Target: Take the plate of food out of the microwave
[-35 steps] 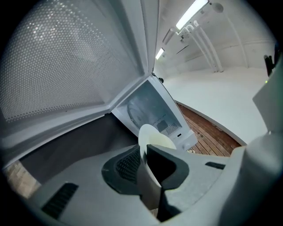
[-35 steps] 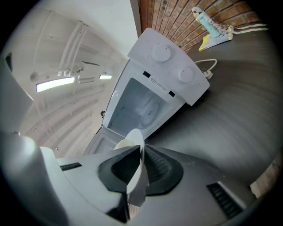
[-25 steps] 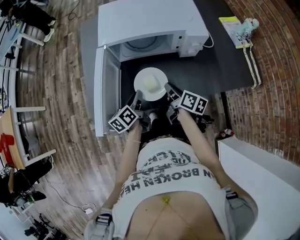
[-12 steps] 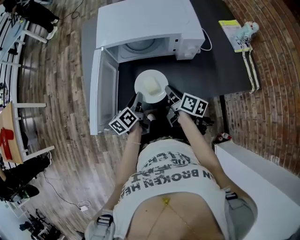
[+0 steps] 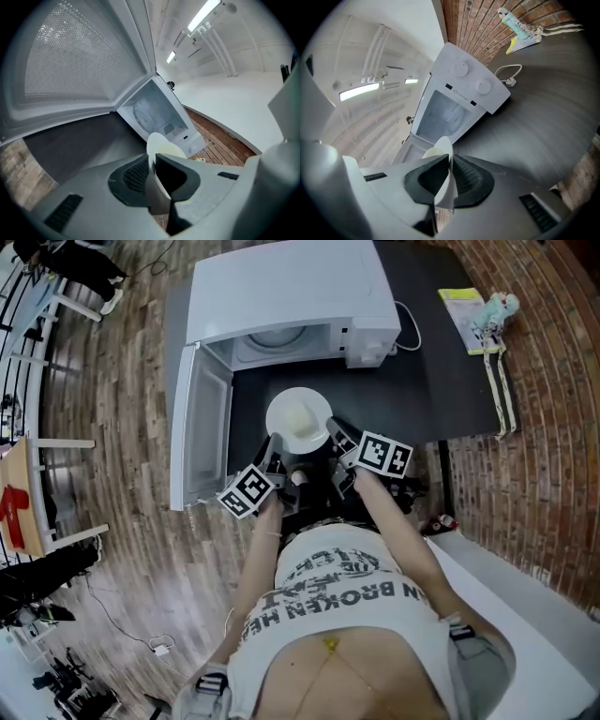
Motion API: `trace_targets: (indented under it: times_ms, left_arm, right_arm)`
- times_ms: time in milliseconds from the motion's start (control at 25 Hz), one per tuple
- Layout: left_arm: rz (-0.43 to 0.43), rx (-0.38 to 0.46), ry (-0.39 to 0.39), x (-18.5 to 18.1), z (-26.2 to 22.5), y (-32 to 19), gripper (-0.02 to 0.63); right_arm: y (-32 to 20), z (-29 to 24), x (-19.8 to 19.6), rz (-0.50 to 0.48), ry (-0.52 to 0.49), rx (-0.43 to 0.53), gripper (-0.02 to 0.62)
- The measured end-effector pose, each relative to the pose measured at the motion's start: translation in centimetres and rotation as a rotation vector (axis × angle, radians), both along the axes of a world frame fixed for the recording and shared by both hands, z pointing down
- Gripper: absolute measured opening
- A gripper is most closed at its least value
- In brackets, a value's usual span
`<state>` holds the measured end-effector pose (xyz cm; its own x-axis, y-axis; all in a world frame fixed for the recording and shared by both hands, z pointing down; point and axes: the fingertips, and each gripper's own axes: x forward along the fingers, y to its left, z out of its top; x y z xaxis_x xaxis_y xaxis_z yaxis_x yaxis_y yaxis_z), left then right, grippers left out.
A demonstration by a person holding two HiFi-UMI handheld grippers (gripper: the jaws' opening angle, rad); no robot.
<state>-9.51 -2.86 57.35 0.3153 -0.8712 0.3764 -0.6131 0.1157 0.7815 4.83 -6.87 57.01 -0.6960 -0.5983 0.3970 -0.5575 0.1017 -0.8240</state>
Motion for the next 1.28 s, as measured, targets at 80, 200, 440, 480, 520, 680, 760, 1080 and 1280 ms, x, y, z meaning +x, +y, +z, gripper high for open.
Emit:
trace_targets:
  times_ms: [80,200,440,480,520,680,760,1080,1280]
  left_arm:
    - [-0.007,-0.007,0.004,0.1,0.2,0.3,0.052]
    - [-0.017,-0.009,0.008,0.2,0.4,0.5,0.052]
    - [-0.025,-0.007,0.004,0.2,0.5,0.7,0.051]
    - [-0.027,-0.008,0.004,0.2,0.5,0.8,0.052]
    - [-0.028,-0.010,0.004,0.2,0.6,0.9,0.052]
    - [-0.030,-0.014,0.002,0.1,0.6,1.0,0.052]
    - [-0.032,-0.015,0.001,0.1,0.7,1.1,0.052]
    - [-0.034,-0.020,0.001,0.0,0.8,1.5,0.052]
    - [-0.032,-0.016,0.003,0.1,0.8,1.5,0.052]
  right_arm:
    - [0.1,0.2,0.1,-0.007,-0.004,-0.005,0.029]
    - [0.2,0.3,0.1,-0.017,-0.011,-0.008,0.028]
    - [0.4,0.7,0.2,-0.030,-0.019,-0.016,0.028]
    - [0.4,0.8,0.2,-0.031,-0.019,-0.017,0.028]
    - [0.4,0.8,0.1,-0.034,-0.018,-0.018,0.028]
    - [0.5,0.8,0.0,-0.048,-0.012,-0.020,0.028]
    - [0.5,0.9,-0.1,-0.055,-0.010,-0.021,0.028]
    - [0.9,1.0,-0.2,-0.063,-0.006,-0.027,0.028]
    - [1.1,0.9,-0.1,-0.063,-0.007,-0.026,0.028]
